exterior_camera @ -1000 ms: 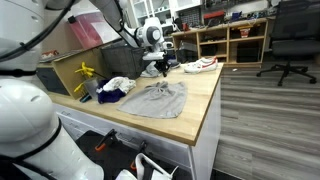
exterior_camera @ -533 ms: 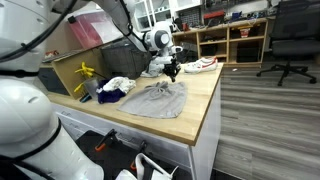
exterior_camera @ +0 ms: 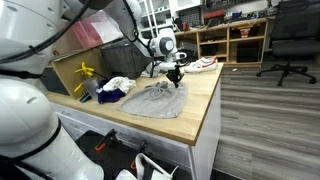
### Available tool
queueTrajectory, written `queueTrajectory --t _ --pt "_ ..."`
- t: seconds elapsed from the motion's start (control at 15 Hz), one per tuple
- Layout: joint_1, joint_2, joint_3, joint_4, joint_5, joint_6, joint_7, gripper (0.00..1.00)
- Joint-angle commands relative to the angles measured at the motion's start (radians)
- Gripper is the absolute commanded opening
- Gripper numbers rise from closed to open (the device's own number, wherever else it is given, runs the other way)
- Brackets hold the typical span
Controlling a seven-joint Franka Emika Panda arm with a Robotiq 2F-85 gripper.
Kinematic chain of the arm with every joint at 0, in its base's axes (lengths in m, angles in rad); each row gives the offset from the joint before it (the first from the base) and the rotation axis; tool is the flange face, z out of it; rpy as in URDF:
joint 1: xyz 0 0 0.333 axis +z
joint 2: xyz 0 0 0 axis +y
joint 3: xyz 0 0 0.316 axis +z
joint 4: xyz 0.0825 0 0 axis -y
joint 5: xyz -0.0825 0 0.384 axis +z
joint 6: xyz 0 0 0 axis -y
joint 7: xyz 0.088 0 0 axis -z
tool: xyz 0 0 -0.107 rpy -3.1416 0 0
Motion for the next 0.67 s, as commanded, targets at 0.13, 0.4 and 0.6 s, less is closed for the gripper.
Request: queueTrajectory --t 0.13,0.4,0.6 --pt "0.002 0.046 -0.012 0.073 -0.006 -0.01 0.027 0.0" --pt "-0.007 0.066 -0.023 0.107 -0.004 -0.016 0.037 0.0" --pt "-0.021 0.078 -0.028 0.124 0.003 -0.022 0.034 0.0"
